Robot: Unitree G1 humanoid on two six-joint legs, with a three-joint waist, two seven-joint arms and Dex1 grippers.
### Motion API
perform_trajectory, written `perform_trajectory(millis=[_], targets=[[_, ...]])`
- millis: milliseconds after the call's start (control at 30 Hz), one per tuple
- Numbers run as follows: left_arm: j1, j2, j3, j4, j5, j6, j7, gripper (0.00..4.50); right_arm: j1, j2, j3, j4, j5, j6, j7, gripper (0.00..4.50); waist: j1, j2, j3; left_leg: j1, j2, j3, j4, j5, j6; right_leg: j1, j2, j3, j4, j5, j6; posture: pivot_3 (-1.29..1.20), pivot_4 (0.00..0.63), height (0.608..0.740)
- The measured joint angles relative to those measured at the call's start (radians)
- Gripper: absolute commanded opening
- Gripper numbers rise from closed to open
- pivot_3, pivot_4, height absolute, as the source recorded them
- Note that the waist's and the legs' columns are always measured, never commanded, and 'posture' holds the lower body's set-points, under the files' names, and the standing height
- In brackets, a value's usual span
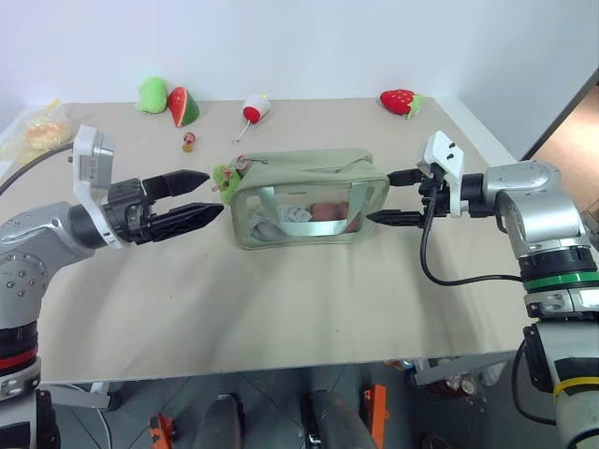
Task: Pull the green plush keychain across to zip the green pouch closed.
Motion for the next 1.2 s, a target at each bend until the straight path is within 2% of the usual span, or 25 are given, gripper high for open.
perform_trajectory(millis=[300, 333, 367, 533, 633, 733, 1033, 1200], targets=[[-0.035, -0.024, 0.017, 0.050, 0.001, -0.012, 0.023, 4.50, -0.001, 0.021, -0.002, 0.017, 0.000, -0.012, -0.019, 0.49, 0.000, 0.000, 0.000, 0.000, 0.000, 0.000, 0.000, 0.000, 0.000, 0.000, 0.000, 0.000, 0.000, 0.000, 0.000, 0.00, 0.150, 0.740], [-0.037, -0.029, 0.019, 0.062, 0.002, -0.016, 0.029, 4.50, -0.001, 0.022, -0.002, 0.017, 0.000, -0.012, -0.019, 0.17, -0.001, 0.000, 0.000, 0.000, 0.000, 0.000, 0.000, 0.000, 0.000, 0.000, 0.000, 0.000, 0.000, 0.001, 0.001, 0.00, 0.150, 0.740], [-0.037, -0.033, 0.019, 0.073, 0.004, -0.020, 0.035, 4.50, -0.001, 0.022, -0.002, 0.017, 0.000, -0.012, -0.019, 0.05, -0.001, 0.000, 0.000, 0.000, 0.000, 0.000, 0.000, 0.000, 0.000, 0.000, 0.000, 0.000, 0.000, 0.001, 0.002, 0.00, 0.150, 0.740], [-0.036, -0.051, 0.013, 0.195, 0.103, -0.071, 0.097, 4.50, -0.001, 0.024, -0.002, 0.017, 0.000, -0.013, -0.020, 0.05, -0.001, 0.000, 0.000, 0.001, 0.000, 0.000, 0.000, 0.000, 0.000, 0.000, 0.001, 0.000, 0.000, 0.002, 0.002, 0.00, 0.150, 0.740], [-0.033, -0.064, -0.028, 0.281, 0.217, -0.118, 0.135, 4.50, -0.001, 0.024, -0.002, 0.017, 0.000, -0.013, -0.022, 0.05, -0.001, 0.000, 0.000, 0.001, 0.000, 0.000, 0.000, 0.000, 0.000, 0.001, 0.001, 0.000, 0.000, 0.002, 0.002, 0.00, 0.150, 0.740], [-0.030, -0.077, -0.064, 0.306, 0.272, -0.139, 0.136, 4.50, 0.000, 0.024, -0.002, 0.015, 0.000, -0.013, -0.025, 0.05, -0.001, 0.000, 0.000, 0.000, 0.000, 0.000, 0.000, 0.000, 0.000, 0.000, 0.000, 0.000, 0.000, 0.002, 0.002, 0.00, 0.150, 0.740], [-0.036, -0.106, -0.076, 0.352, 0.322, -0.167, 0.095, 4.50, 0.004, 0.024, -0.002, 0.005, 0.000, -0.009, -0.040, 0.05, -0.001, 0.000, 0.000, 0.001, 0.000, 0.000, 0.000, 0.000, 0.000, 0.000, 0.000, 0.000, 0.000, 0.002, 0.003, 0.00, 0.150, 0.740], [-0.086, -0.120, -0.100, 0.403, 0.369, -0.200, 0.090, 4.50, 0.010, 0.023, -0.003, -0.003, 0.000, -0.008, -0.044, 0.05, 0.000, 0.000, 0.000, 0.001, 0.000, 0.000, 0.000, 0.000, 0.000, 0.000, 0.000, 0.000, 0.000, 0.002, 0.003, 0.00, 0.150, 0.740]])
